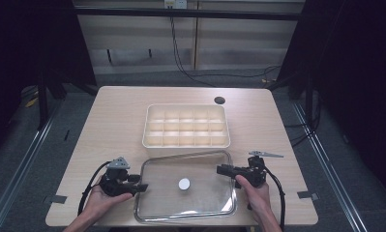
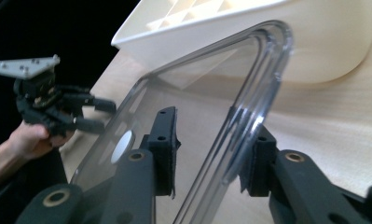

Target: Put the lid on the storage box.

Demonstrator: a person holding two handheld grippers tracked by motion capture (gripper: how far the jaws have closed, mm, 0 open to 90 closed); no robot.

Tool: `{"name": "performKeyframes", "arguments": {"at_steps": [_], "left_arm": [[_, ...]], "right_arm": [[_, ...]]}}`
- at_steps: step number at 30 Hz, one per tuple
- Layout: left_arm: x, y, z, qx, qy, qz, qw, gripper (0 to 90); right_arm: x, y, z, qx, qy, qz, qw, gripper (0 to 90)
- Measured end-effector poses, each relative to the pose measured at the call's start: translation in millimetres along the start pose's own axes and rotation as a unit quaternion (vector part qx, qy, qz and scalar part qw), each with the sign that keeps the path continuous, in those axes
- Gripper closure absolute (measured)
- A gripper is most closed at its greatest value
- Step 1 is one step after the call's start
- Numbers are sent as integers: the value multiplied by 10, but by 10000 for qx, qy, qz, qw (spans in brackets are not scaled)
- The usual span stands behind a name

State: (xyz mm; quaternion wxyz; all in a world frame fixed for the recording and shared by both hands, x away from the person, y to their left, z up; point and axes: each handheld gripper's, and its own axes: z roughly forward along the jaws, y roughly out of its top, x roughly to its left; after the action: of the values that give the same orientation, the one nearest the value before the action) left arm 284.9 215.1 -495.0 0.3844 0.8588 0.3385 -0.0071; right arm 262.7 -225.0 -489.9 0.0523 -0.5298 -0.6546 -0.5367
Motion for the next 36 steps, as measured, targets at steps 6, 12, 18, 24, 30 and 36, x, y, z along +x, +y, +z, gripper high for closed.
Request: {"name": "performKeyframes", "arguments": {"at_steps": [6,12,18,24,30,36], "left_arm": [[1,-1,2,-18,-7,-25,10000,463],[36,0,-2,-103,186,-141,9997,337],[86,12,17,-210,53,-293,9993,281],[121,20,31,-297,-60,-397,9988,251],[147,35,61,-385,-227,-481,9978,221],[134,51,71,-320,-421,-562,9970,281]], "right_arm": [[-30,5,0,28,39,86,10000,664],[-9,19,-47,-152,254,75,9995,704],[11,34,-72,-179,350,15,9992,714],[94,73,-97,-236,328,-304,9987,714],[166,92,-134,-303,373,-545,9974,716],[182,96,-138,-276,348,-577,9973,714]]}}
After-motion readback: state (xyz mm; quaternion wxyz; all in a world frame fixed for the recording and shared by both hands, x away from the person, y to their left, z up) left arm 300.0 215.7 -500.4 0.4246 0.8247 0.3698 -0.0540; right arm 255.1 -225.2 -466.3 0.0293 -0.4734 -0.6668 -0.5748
